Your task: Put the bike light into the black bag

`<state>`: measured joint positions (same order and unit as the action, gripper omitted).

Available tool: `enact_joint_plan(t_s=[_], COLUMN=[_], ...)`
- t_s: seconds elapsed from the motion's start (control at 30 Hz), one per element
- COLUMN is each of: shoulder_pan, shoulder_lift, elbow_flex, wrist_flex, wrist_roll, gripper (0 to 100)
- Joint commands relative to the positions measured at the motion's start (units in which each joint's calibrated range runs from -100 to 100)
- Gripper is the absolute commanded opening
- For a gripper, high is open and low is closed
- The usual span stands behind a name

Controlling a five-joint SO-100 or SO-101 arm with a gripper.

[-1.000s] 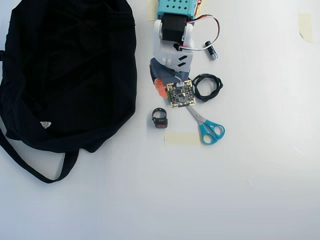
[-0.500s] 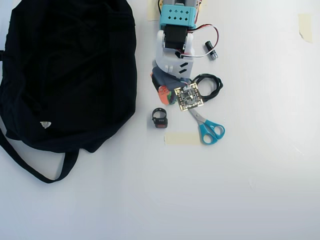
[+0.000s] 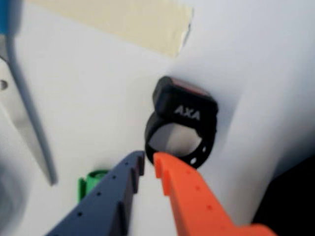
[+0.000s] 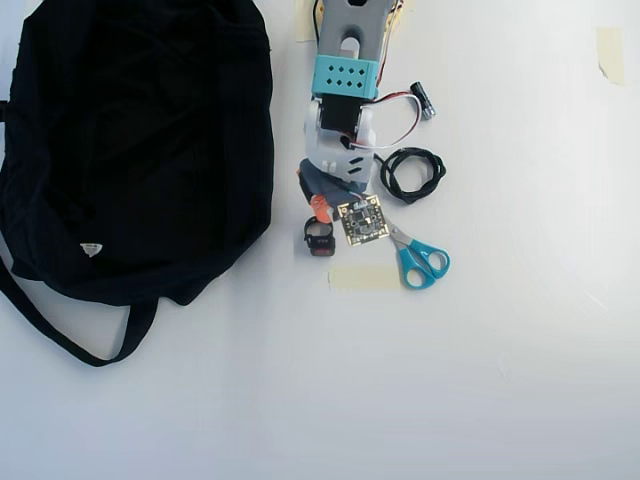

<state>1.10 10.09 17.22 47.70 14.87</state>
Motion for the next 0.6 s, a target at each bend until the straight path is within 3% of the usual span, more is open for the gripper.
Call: enact_joint_plan(t_s=[0.0, 0.17, 0.57], shoulder_pan=[0.24, 1.14, 1.81], shoulder_lift=[0.62, 0.62, -0.13], elbow_flex=[-4.55, -4.55, -4.46], wrist_flex=[-0.85, 0.01, 3.63], wrist_roll=[-0.77, -1.81, -1.87], gripper=[7, 18, 33])
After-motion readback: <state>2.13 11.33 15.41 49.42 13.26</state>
